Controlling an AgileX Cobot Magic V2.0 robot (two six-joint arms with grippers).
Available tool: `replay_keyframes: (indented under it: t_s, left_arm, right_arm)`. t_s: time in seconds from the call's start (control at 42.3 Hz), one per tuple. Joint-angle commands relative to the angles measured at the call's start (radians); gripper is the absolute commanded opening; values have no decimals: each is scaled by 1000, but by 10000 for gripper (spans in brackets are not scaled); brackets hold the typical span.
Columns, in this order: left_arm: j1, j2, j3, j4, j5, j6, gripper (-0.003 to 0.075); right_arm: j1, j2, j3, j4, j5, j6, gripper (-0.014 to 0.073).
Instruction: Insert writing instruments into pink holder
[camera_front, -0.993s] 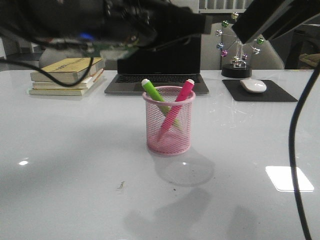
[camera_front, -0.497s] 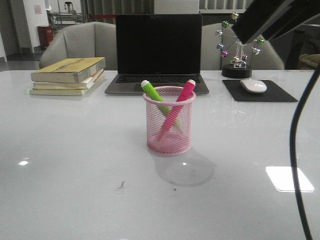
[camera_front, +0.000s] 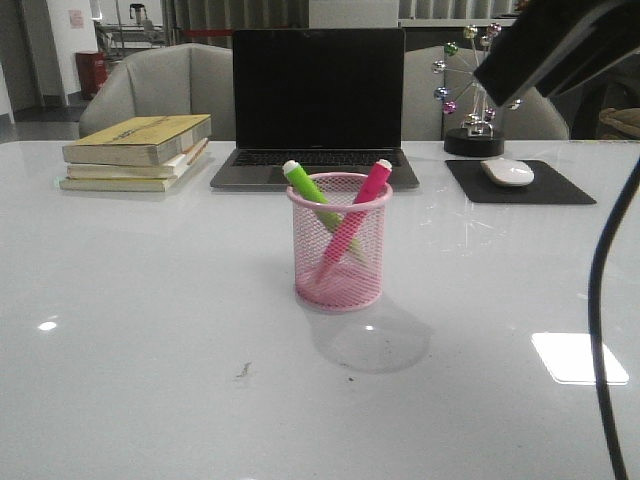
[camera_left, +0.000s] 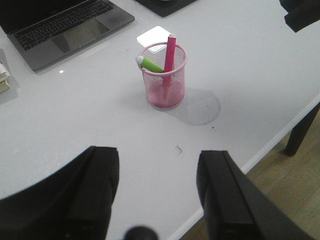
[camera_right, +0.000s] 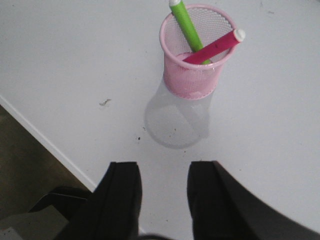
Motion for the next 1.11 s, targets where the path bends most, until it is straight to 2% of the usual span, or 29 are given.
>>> replay_keyframes:
  t_s: [0.0,0.307,0.52,0.639,0.733,0.781,0.97,1.088]
  left_arm:
    - [2,-45,17,-2,-79,-3,419]
    - [2,-71,45,-2,-83,-3,419]
    - [2,-71,45,-2,-83,-3,419]
    - [2,-71,45,-2,-77,-3,400]
    - [2,-71,45,-2,-70,-3,353]
    - [2,-71,45,-2,-68,-3,320]
    - [2,-71,45,-2,-68,-6,89]
    - [2,-71,45,-7,-58,-25,99]
  right_arm:
    - [-2,-17,-26,3,-19,-12,361]
    - [-2,-54,-12,-10,-4,-12,361]
    - [-2,-236,115,-22,7,27,361]
    - [-2,-357,180,-85,41,103,361]
    - [-2,-444,223,-170,88,167,349]
    - [-2,-473,236,-193,110,190,308]
    - [-2,-533,252,-199,145,196,45]
    - [-2,-531,252,-199,144,196,69]
